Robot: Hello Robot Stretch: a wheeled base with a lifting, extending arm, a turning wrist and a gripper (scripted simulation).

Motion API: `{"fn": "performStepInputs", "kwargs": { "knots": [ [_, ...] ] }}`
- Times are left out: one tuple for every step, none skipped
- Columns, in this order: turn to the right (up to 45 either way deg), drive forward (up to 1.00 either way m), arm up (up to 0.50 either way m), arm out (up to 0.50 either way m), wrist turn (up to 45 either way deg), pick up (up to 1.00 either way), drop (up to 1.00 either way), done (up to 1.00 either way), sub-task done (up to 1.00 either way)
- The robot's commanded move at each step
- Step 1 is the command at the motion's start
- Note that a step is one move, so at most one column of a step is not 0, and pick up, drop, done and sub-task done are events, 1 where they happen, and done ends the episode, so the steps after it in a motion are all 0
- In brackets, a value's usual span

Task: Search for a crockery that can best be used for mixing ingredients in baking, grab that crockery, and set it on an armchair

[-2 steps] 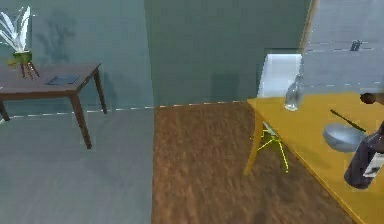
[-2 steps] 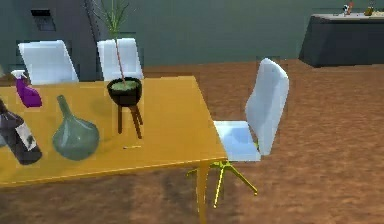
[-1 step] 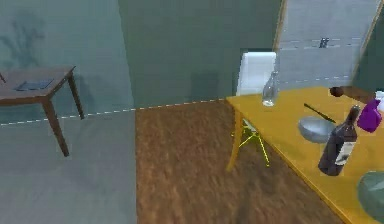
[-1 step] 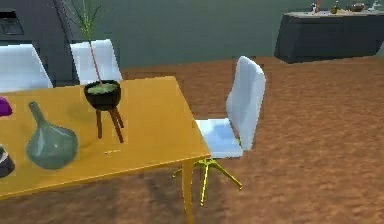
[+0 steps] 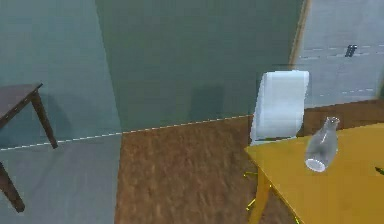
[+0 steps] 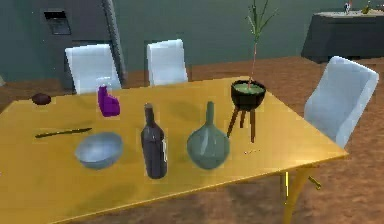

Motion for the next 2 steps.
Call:
{"fn": "performStepInputs", "kwargs": {
  "knots": [
    [-21.0,0.0,0.0,0.0,0.0,0.0,0.0,0.0,0.0],
    [0.0,0.0,0.5,0.0,0.0,0.0,0.0,0.0,0.0]
  ]
}}
